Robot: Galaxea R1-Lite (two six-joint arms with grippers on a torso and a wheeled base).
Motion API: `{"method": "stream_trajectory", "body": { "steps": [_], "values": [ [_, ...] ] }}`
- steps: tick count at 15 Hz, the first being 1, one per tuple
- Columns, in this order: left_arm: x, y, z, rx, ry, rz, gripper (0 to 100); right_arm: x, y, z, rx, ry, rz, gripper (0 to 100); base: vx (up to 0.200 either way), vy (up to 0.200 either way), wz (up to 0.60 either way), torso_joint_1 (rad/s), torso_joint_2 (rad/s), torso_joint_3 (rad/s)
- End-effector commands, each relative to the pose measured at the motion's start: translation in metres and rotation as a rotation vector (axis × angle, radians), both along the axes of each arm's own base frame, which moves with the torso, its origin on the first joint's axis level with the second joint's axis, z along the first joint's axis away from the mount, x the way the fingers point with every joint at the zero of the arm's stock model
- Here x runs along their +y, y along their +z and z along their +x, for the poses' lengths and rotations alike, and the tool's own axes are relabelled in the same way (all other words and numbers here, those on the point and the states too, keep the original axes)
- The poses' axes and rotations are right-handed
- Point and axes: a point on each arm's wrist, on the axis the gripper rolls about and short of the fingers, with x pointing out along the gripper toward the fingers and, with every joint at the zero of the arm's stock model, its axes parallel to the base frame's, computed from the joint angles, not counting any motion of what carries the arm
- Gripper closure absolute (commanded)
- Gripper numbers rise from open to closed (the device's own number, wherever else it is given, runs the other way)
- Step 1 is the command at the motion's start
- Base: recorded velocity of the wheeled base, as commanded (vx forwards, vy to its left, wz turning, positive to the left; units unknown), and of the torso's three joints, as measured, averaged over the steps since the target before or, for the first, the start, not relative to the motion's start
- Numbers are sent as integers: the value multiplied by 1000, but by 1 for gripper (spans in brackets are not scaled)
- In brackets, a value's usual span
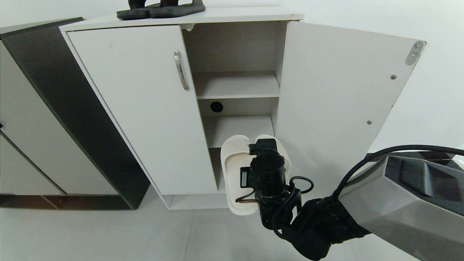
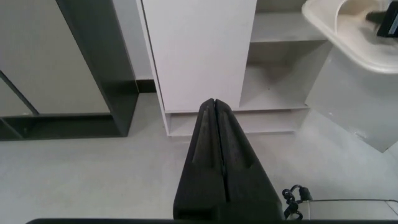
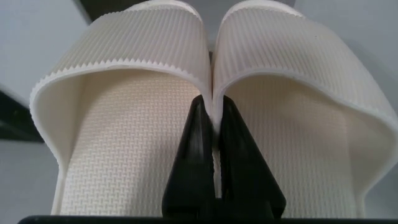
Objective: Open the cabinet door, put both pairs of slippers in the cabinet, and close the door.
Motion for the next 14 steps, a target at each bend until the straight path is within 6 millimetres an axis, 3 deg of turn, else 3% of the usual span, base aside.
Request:
{"method": "stream_trajectory", "body": {
  "steps": [1,6,13,14],
  "values": [
    [0,0,0,2,0,-2,100,2,-12,1,-25,-18,-35,100,0,0,0,2,2,-188],
    [0,0,0,2,-1,1,100,0,-14,4,-24,-44,-43,100,0,0,0,4,1,-141],
    [0,0,0,2,-8,4,100,-12,-20,19,-13,-89,-57,100,0,200,0,-1,0,-32],
    [0,0,0,4,-15,4,100,-14,-21,22,-11,-97,-60,100,0,0,0,0,0,0]
  ]
}}
